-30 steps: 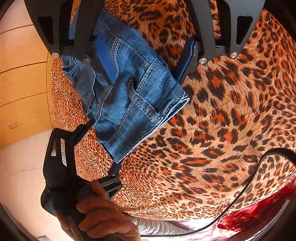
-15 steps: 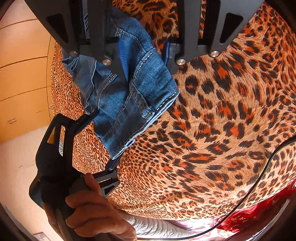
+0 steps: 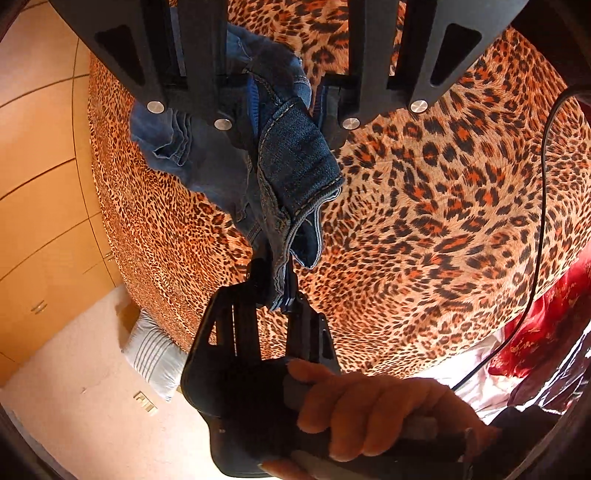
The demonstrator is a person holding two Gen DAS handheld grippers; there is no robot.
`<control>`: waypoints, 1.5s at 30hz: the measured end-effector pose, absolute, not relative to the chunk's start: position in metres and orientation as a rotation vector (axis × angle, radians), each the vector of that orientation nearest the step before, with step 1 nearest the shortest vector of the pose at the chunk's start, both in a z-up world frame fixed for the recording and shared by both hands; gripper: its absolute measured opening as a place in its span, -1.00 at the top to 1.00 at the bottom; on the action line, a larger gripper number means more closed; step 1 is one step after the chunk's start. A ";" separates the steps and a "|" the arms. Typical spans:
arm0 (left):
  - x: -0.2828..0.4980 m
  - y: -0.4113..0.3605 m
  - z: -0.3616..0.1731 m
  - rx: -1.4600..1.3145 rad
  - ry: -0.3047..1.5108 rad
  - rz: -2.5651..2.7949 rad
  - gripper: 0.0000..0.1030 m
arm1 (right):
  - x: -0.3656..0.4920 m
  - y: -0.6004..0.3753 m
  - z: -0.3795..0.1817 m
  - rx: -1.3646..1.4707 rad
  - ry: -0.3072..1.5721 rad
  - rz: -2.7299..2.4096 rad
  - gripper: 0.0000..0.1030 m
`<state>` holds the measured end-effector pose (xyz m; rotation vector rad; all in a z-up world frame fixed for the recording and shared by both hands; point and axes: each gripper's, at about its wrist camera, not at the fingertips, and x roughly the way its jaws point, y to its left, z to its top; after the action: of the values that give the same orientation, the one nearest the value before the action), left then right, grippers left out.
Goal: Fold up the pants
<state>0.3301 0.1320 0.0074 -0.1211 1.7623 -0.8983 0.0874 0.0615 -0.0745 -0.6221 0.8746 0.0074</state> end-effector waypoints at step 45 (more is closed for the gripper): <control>0.245 -0.107 0.034 -0.198 1.536 -0.491 -0.48 | 0.082 -0.448 -0.106 0.723 1.015 0.194 0.09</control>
<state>0.2451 -0.1069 0.0339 -0.1980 1.5360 -0.4909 0.0816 -0.4480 -0.1057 0.7234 1.0155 0.1935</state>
